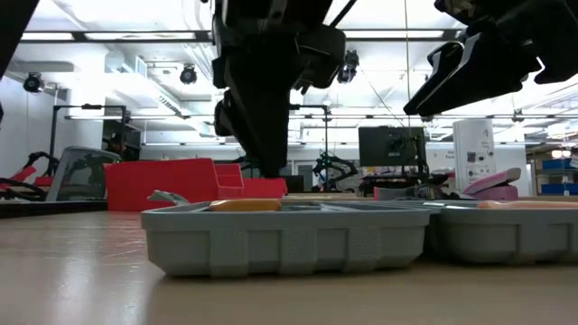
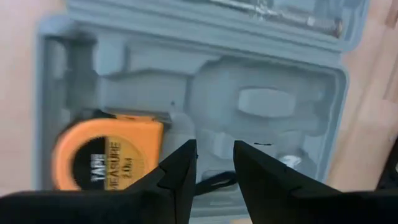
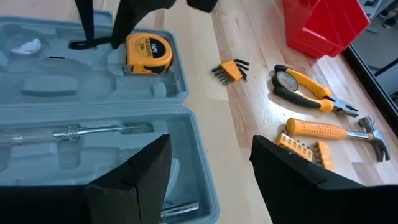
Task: Prefit tool cases
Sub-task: Put the yellow pliers into the prefit tool case
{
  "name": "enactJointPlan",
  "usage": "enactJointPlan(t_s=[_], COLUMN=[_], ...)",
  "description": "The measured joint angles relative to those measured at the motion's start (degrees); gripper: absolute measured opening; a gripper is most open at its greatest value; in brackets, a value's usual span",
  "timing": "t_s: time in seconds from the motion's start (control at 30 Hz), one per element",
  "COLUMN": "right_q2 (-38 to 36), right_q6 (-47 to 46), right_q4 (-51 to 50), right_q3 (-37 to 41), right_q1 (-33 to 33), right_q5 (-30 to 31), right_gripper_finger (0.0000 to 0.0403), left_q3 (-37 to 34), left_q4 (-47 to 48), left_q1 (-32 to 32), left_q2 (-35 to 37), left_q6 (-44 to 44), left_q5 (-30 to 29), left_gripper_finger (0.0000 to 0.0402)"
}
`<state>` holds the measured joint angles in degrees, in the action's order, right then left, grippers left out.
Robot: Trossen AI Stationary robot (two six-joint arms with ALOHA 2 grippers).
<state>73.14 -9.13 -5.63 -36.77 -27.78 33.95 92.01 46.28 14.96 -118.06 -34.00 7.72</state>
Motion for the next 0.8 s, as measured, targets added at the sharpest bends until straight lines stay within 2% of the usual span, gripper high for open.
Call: enactJointPlan(t_s=[0.8], right_q2=[0.02], right_q6=[0.13], right_q4=[-0.06], right_q3=[0.02], right_q1=[-0.08], right_q5=[-0.02], right_gripper_finger=[0.0199], left_q3=[-0.63], left_q4=[-1.33], left_q1=[0.92], left_q2=[-4.50], left_q6=[-0.17], left_q5=[3.49], left_gripper_finger=[0.0106])
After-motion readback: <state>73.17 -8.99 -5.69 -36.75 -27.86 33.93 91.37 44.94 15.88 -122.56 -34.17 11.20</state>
